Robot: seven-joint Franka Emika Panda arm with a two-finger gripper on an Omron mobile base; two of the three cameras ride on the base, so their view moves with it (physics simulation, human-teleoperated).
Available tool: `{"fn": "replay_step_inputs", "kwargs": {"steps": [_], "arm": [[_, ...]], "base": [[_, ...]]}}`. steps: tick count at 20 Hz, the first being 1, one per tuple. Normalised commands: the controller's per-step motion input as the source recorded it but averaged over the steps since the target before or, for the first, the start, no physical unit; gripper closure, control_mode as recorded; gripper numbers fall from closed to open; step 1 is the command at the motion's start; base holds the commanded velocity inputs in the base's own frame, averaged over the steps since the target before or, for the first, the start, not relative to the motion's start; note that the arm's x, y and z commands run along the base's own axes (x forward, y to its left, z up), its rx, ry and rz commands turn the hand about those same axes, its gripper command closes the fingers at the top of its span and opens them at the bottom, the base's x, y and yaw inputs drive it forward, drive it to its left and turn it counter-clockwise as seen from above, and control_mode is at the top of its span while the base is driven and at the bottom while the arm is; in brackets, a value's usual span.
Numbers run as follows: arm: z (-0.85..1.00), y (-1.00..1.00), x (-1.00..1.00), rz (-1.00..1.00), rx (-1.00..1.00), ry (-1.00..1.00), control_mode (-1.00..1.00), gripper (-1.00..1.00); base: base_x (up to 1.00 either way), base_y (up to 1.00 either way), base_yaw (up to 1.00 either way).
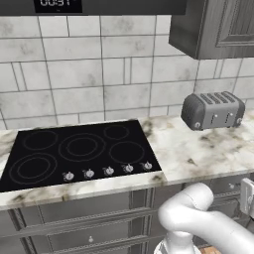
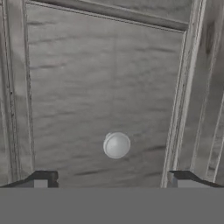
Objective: Take the tongs from the drawer on the right and place them on the dining counter next to the tray containing the hot dog.
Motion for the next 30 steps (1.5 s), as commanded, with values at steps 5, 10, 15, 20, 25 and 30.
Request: {"fn": "replay_step_inputs", "kwargs": {"steps": [5,10,15,20,25,30], "arm": [[-0.28,-0.14,0.25,0.0,0.0,0.0,-1.0,-1.0],[-0.24,-0.18,0.26,0.0,0.02,0.0,-1.0,-1.0],[-0.23,-0.11,0.17,0.0,0.02,-0.02,-1.0,-1.0],[-0.18,-0.03,0.04,0.0,0.04,-0.08,-1.0,-1.0],[-0.14,-0.02,0.11,0.0,0.04,-0.07,-1.0,-1.0],[-0.05,0.0,0.3,0.0,0.06,-0.04,-1.0,-1.0]], "base": [[0.0,0.0,0.0],[0.0,0.0,0.0],[0.0,0.0,0.0],[0.0,0.0,0.0],[0.0,0.0,0.0],[0.0,0.0,0.0]]}}
